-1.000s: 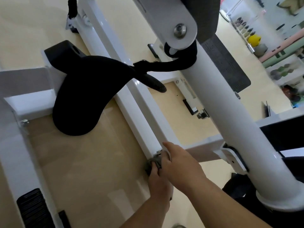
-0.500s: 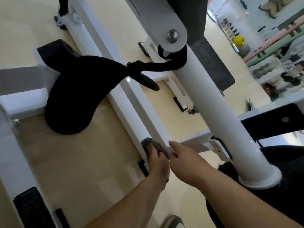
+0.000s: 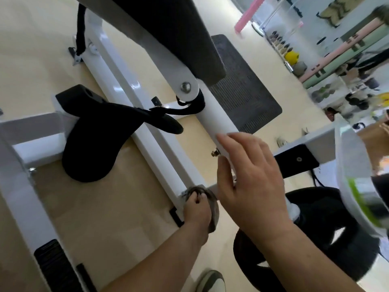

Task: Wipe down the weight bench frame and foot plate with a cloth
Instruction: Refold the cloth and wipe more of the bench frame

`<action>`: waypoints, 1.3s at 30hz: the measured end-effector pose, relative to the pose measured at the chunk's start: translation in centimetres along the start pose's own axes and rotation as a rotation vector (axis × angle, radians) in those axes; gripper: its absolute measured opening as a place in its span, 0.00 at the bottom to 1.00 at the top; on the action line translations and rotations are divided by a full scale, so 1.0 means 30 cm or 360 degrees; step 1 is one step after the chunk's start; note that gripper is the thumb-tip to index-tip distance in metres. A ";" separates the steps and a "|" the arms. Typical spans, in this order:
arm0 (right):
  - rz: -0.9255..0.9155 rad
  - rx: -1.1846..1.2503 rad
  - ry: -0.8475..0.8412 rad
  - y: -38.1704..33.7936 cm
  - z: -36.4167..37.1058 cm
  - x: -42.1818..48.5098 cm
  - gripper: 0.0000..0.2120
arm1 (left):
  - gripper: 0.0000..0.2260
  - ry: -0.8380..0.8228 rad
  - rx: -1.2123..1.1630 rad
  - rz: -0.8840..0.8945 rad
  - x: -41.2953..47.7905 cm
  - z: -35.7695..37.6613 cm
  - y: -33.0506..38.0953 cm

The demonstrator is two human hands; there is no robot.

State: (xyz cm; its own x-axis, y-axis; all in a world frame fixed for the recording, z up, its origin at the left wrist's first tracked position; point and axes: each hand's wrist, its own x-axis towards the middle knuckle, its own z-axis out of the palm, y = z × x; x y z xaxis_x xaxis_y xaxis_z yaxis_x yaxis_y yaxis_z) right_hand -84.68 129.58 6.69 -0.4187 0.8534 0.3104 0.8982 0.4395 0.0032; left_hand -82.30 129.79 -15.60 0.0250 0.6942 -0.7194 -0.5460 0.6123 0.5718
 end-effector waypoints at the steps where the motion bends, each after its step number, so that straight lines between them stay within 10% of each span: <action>1: 0.0122 0.0012 -0.0066 0.020 0.004 0.011 0.21 | 0.18 0.0006 -0.0030 0.0014 -0.032 0.005 0.027; 12: 0.0608 0.0233 -0.0108 0.087 0.045 0.005 0.23 | 0.15 0.0162 0.0049 0.0147 0.013 0.074 0.023; 17: 0.0632 0.0393 -0.0127 0.099 0.034 0.005 0.23 | 0.14 -0.0273 0.0024 0.0190 -0.163 0.204 0.013; 22: 0.0621 0.0331 -0.0155 0.108 0.043 -0.007 0.23 | 0.13 0.0044 0.0136 -0.0024 -0.101 0.088 0.045; 32: 0.0831 0.0684 -0.0049 0.100 0.034 0.004 0.17 | 0.43 -0.0556 -0.0388 -0.0019 -0.164 0.182 0.121; 39: 0.0933 0.0855 -0.0107 0.117 0.021 0.006 0.20 | 0.27 -0.0449 -0.0620 -0.0242 -0.116 0.116 0.171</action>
State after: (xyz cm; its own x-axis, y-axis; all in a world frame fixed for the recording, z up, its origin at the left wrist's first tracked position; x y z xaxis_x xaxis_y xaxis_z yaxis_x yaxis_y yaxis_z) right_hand -81.69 131.44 6.16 0.0793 0.9949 0.0618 0.7946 -0.0257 -0.6066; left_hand -82.28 131.83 -8.79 0.3248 0.7163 -0.6176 -0.7892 0.5651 0.2403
